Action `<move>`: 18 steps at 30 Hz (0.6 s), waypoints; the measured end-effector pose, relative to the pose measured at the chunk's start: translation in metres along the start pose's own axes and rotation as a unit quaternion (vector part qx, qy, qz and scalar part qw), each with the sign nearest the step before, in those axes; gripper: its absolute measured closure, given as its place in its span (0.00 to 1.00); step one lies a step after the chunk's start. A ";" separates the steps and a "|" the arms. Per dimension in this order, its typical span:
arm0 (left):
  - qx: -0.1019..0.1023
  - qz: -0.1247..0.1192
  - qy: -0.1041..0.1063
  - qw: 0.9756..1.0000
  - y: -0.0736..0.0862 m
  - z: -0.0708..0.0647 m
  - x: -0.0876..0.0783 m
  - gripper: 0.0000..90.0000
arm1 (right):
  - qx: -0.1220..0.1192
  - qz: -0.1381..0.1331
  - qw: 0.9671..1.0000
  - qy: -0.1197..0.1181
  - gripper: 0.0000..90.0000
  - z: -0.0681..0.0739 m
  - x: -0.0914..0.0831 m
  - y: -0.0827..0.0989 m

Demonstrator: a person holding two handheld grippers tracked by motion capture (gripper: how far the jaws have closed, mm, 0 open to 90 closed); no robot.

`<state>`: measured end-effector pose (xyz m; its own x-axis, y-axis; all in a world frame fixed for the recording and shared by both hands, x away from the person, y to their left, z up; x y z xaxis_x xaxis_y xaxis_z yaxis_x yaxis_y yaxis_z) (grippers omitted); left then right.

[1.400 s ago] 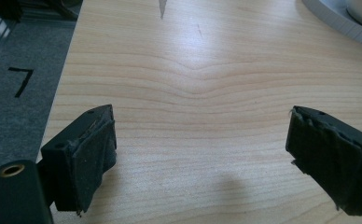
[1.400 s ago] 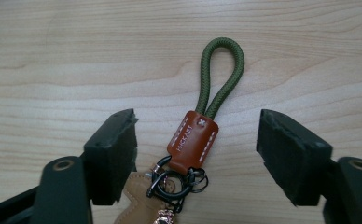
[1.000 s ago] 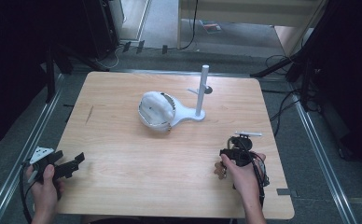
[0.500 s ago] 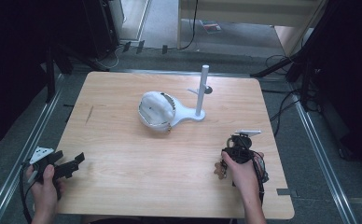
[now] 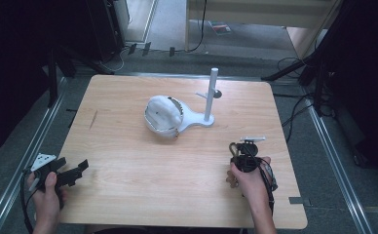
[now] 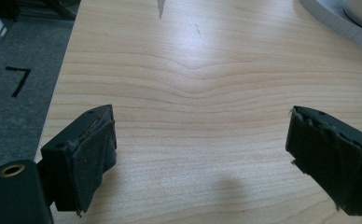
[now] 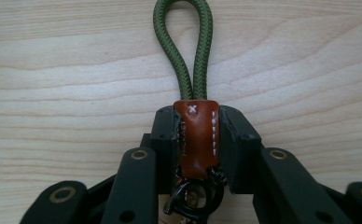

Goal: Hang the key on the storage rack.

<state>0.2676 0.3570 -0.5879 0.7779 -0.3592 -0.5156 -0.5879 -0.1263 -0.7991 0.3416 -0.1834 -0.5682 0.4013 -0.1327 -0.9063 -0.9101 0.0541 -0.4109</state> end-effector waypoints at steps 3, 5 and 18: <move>0.000 0.000 0.000 1.000 0.000 0.000 0.000 0.10 | -0.001 -0.011 1.000 -0.014 0.79 0.000 0.000 0.001; -0.001 0.000 0.001 1.000 0.000 0.000 0.000 0.10 | -0.004 -0.019 1.000 -0.015 0.79 0.000 0.000 0.001; 0.000 0.001 0.001 1.000 0.000 0.000 0.000 0.10 | 0.008 -0.117 0.991 -0.064 0.79 0.007 -0.025 -0.008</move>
Point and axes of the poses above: each handheld gripper's, and its own axes: x roughly forward along the jaws, y roughly out of its underside, z roughly to its left, the point moved 6 cm from there along x, roughly forward along the jaws, and after that the axes turned 10 degrees about y, right-handed, at the moved point
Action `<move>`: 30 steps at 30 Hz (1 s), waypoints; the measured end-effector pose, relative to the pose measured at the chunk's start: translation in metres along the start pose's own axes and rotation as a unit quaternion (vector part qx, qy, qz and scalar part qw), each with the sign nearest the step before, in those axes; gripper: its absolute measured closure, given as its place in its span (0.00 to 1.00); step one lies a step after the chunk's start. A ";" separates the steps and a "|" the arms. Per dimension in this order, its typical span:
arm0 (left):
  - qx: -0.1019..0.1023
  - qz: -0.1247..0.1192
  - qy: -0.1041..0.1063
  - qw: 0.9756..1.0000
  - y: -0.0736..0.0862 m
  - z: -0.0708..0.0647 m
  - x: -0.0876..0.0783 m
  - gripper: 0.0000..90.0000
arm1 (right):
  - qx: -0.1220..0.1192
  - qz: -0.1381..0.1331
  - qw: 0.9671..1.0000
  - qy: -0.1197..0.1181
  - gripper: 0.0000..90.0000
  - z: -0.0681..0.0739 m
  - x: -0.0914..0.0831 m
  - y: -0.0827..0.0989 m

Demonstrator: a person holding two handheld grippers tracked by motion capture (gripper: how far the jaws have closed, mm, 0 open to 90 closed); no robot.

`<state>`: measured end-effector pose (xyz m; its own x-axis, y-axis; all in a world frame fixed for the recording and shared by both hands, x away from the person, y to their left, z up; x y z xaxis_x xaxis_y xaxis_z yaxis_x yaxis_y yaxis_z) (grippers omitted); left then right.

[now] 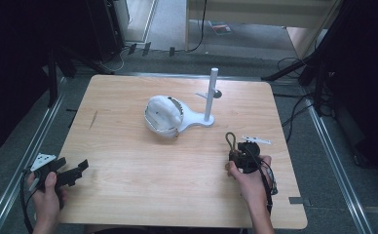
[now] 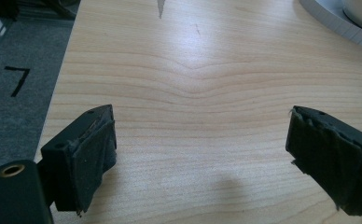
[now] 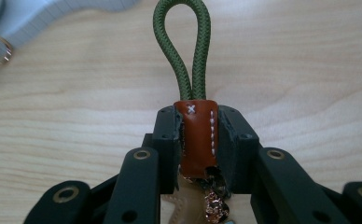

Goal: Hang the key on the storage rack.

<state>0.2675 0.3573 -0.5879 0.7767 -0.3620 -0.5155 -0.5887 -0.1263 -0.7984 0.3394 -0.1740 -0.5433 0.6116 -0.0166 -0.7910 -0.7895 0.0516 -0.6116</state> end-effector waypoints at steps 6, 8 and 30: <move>0.000 0.000 0.001 1.000 0.000 0.000 0.000 0.10 | 0.004 -0.064 0.998 -0.015 0.79 0.005 -0.012 -0.007; 0.000 0.001 0.002 1.000 0.000 0.000 0.001 0.10 | 0.007 -0.087 0.996 -0.020 0.79 0.006 -0.016 -0.009; 0.002 -0.002 0.001 1.000 0.000 0.000 0.000 0.10 | 0.003 -0.229 0.971 -0.072 0.79 0.028 -0.054 -0.024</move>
Point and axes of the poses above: each handheld gripper's, and its own axes: x roughly forward along the jaws, y roughly out of its underside, z roughly to its left, the point moved 6 cm from there along x, roughly forward along the jaws, and after that the axes turned 10 degrees about y, right-handed, at the moved point
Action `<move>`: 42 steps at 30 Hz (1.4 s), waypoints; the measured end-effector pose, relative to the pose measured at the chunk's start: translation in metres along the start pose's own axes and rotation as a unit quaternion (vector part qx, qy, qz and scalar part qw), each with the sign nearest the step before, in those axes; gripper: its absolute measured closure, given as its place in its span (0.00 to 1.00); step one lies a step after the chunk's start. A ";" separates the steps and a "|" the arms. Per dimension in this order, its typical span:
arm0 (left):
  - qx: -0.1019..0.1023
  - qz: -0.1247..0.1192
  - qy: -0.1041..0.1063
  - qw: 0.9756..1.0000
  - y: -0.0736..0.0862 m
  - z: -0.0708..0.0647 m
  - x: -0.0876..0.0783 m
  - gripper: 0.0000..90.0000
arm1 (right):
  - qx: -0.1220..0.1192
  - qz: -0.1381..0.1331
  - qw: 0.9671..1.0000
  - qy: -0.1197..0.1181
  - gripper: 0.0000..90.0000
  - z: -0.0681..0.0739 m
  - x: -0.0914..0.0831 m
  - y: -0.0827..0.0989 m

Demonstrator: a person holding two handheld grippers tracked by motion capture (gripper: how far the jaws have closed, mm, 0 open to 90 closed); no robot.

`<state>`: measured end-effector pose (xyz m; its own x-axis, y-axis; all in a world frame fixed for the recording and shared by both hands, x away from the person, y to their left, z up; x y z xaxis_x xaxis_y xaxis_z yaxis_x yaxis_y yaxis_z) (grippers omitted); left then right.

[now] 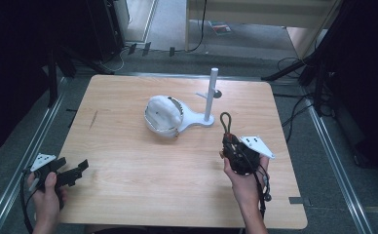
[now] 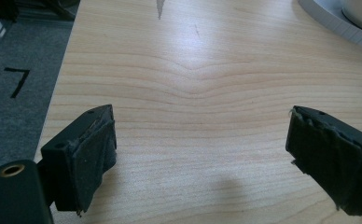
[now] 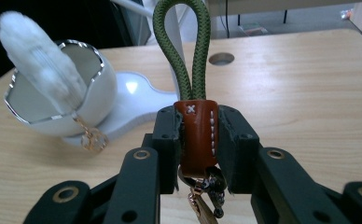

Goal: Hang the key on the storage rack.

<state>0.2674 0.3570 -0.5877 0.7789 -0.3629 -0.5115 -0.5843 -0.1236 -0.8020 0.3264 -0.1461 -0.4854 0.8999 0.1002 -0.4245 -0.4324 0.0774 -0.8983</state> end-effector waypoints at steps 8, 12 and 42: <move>-0.001 -0.001 0.000 1.000 0.000 0.000 0.000 0.10 | 0.005 -0.044 0.999 -0.010 0.79 0.008 -0.003 -0.016; -0.002 -0.002 0.000 1.000 0.000 0.000 0.000 0.10 | 0.002 -0.069 0.997 -0.013 0.79 0.013 0.000 -0.024; 0.005 -0.013 0.007 1.000 0.000 -0.001 -0.003 0.10 | 0.009 -0.084 0.996 -0.027 0.79 0.028 0.046 -0.045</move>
Point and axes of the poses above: each handheld gripper's, and its own axes: x roughly forward along the jaws, y roughly out of its underside, z roughly to its left, the point moved 6 cm from there along x, roughly forward along the jaws, and after that the axes turned 10 degrees about y, right-handed, at the moved point
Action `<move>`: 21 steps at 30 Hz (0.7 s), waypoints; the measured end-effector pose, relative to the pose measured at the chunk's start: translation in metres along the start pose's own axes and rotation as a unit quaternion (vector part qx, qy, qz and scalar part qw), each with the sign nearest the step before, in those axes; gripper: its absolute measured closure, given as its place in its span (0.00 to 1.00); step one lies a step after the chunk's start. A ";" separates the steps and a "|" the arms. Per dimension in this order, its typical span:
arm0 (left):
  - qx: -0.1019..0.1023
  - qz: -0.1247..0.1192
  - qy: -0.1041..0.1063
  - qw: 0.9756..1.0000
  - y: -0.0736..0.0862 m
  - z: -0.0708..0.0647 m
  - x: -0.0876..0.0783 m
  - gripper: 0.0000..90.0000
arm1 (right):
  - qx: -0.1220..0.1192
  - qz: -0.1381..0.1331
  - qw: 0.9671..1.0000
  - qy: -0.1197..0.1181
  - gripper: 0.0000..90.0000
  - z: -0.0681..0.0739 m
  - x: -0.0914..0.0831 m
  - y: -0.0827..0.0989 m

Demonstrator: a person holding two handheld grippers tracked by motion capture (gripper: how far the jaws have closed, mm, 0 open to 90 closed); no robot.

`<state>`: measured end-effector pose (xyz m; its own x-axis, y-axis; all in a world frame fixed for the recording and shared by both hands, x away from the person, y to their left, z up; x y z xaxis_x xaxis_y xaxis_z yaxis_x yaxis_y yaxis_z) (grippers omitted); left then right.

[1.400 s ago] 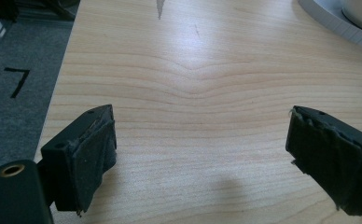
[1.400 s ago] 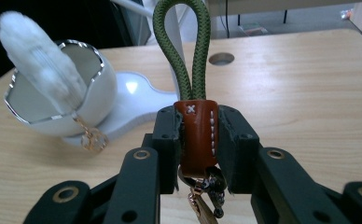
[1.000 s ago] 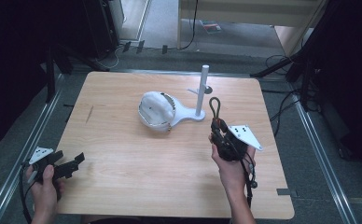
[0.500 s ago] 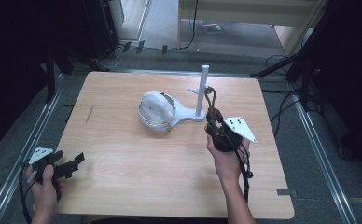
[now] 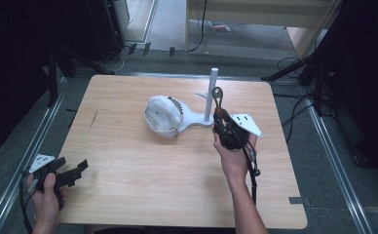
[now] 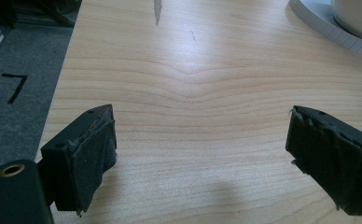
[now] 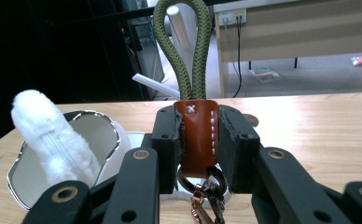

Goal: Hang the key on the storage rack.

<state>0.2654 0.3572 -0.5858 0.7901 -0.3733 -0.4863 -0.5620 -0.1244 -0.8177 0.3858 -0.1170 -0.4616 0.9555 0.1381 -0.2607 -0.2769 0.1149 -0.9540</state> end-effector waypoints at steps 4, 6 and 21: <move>-0.001 -0.004 0.001 1.000 0.000 0.000 0.000 0.10 | -0.001 0.008 1.000 0.000 0.79 0.001 0.005 0.002; -0.001 -0.004 0.001 1.000 0.000 0.000 -0.001 0.10 | -0.001 0.012 1.000 -0.001 0.79 0.002 0.007 0.003; 0.004 -0.018 0.011 1.000 -0.001 -0.002 -0.002 0.11 | -0.017 0.034 0.999 0.006 0.78 0.008 0.029 0.003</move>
<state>0.2641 0.3560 -0.5832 0.8042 -0.3892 -0.4492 -0.5310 -0.1309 -0.8372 0.4120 -0.1048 -0.4707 0.9357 0.1320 -0.3271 -0.3381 0.0720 -0.9383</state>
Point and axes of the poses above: each handheld gripper's, and its own axes: x roughly forward along the jaws, y roughly out of its underside, z roughly to its left, the point moved 6 cm from there along x, roughly forward along the jaws, and after that the axes turned 10 degrees about y, right-handed, at the moved point
